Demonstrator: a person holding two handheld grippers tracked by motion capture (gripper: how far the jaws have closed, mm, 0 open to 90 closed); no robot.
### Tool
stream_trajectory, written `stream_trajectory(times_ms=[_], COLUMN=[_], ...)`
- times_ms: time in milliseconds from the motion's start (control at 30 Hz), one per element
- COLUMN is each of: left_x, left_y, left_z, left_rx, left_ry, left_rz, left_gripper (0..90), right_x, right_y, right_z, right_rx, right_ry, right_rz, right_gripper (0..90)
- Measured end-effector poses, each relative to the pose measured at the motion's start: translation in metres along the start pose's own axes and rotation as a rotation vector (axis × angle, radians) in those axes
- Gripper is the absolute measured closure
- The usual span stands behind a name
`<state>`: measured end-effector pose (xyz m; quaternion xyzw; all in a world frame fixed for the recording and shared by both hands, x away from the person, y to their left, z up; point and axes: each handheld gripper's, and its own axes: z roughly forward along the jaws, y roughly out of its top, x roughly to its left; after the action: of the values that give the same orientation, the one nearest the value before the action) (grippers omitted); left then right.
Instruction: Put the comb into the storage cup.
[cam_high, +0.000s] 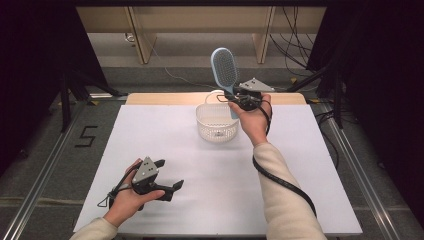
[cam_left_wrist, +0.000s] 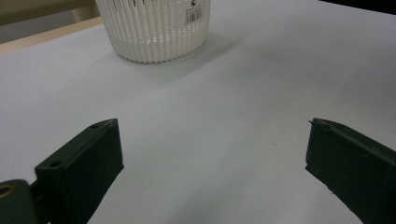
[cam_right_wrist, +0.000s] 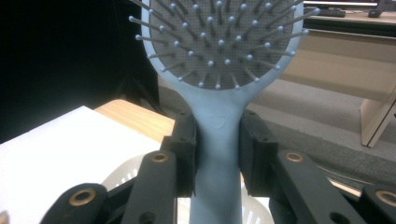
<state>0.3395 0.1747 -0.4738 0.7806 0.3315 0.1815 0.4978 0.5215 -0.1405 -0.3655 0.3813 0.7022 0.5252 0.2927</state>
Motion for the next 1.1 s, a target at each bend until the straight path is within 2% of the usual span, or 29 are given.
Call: stream_trajectory(times_ms=[467, 1100], left_x=[0.000, 0.000], left_y=[0.000, 0.000], left_z=[0.000, 0.000], left_rx=[0.002, 0.002], left_ry=[0.000, 0.000], left_rz=[0.003, 0.003], left_gripper=[3.2, 3.2], right_x=[-0.001, 0.000], right_y=[-0.004, -0.006], right_z=[0.006, 0.011], right_rx=[0.002, -0.004], right_ry=[-0.005, -0.003], right_rz=[0.013, 0.002], right_gripper=[70.4, 70.4])
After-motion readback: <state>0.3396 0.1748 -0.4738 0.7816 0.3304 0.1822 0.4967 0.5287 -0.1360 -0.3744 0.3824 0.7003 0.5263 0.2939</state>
